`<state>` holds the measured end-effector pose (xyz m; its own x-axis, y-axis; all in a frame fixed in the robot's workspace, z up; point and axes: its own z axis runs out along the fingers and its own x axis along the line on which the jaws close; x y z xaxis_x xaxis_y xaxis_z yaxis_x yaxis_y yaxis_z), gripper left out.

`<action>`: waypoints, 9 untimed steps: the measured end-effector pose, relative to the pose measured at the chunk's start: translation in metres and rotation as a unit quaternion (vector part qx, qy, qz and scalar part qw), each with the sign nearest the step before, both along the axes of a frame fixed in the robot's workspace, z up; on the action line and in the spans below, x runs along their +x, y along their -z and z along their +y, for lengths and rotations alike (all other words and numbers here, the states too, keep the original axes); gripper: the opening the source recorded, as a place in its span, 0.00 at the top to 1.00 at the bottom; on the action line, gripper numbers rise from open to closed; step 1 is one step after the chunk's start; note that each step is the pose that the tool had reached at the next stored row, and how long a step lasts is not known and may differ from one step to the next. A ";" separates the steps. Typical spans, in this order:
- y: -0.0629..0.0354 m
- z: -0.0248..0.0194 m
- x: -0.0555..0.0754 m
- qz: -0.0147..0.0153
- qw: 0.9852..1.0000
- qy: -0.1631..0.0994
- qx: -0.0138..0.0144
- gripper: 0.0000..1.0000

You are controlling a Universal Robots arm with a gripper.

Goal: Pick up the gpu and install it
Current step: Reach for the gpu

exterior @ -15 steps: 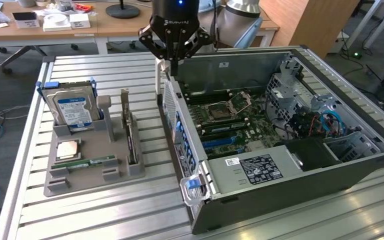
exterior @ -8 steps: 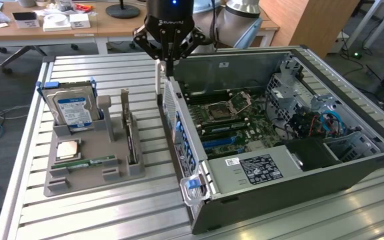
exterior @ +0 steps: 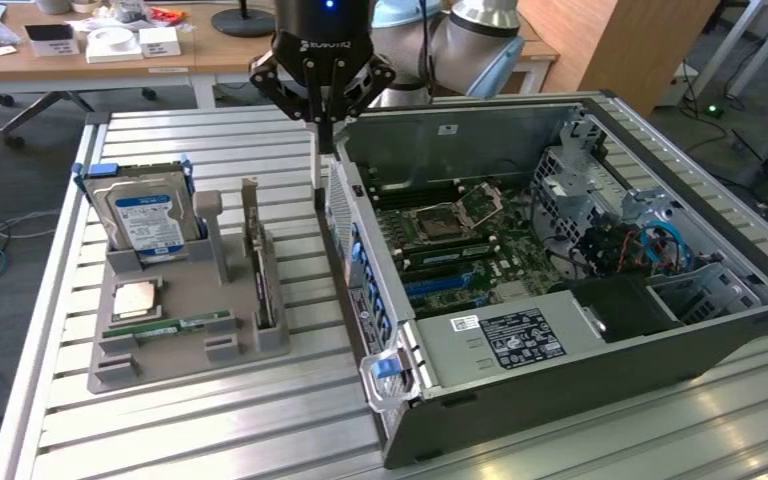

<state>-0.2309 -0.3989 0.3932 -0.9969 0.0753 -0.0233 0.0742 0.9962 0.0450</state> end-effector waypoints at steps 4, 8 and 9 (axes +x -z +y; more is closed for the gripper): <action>0.0000 0.0000 -0.008 0.000 1.000 0.000 0.000 0.90; 0.0001 0.0000 -0.015 0.000 1.000 0.000 0.000 0.90; 0.0000 0.0000 -0.017 0.000 1.000 0.000 0.000 0.90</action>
